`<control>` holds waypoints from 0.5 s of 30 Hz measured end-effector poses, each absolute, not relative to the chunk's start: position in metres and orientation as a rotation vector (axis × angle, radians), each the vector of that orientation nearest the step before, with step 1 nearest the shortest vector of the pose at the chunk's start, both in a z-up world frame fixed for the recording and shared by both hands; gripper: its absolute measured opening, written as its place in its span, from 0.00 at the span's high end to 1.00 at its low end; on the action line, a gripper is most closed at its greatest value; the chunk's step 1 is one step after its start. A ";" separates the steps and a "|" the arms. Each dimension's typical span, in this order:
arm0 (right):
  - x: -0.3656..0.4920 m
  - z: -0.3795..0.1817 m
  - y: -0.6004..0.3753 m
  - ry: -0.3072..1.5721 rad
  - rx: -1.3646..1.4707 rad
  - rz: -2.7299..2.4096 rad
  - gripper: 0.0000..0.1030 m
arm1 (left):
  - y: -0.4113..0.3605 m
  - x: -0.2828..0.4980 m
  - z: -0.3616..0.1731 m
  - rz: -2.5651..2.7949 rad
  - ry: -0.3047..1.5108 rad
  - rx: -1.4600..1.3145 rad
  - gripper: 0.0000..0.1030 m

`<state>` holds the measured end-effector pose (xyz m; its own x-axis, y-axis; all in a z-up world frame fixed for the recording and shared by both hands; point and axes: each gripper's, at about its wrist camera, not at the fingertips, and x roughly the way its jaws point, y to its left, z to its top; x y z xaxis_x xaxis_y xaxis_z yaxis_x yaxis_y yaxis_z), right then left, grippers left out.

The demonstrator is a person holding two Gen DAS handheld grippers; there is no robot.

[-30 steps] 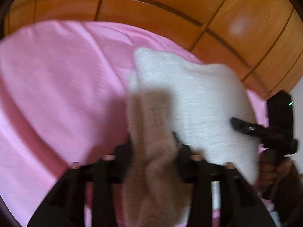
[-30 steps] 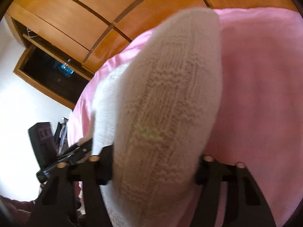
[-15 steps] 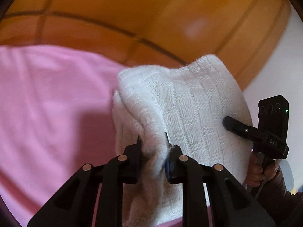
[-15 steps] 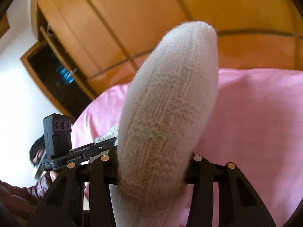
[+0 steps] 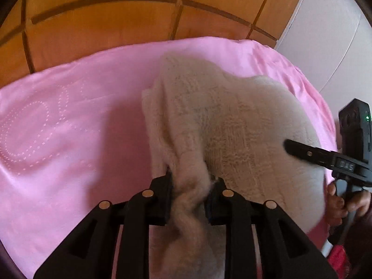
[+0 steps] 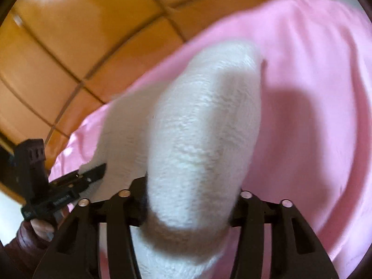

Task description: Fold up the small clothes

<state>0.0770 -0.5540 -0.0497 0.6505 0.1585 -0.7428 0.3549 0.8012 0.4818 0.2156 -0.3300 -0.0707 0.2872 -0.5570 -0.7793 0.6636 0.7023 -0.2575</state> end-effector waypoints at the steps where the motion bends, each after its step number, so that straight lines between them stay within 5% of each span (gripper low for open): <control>1: 0.074 -0.050 -0.555 0.857 0.664 -0.136 0.34 | -0.330 0.214 -0.069 -0.809 0.983 0.125 0.79; 4: 0.070 -0.034 -0.548 0.844 0.627 -0.185 0.26 | -0.323 0.211 -0.059 -0.780 0.979 0.108 0.74; 10: 0.043 0.035 -0.529 0.735 0.378 -0.294 0.27 | -0.307 0.198 -0.052 -0.716 0.931 0.121 0.69; 15: 0.054 0.008 -0.495 0.852 0.268 -0.322 0.34 | -0.311 0.197 -0.067 -0.673 0.942 0.124 0.65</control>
<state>0.0543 -0.4946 0.0076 0.6151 -0.1700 -0.7699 0.3821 0.9184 0.1024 0.1974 -0.3115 -0.0670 0.4020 -0.4788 -0.7805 0.5829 0.7912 -0.1851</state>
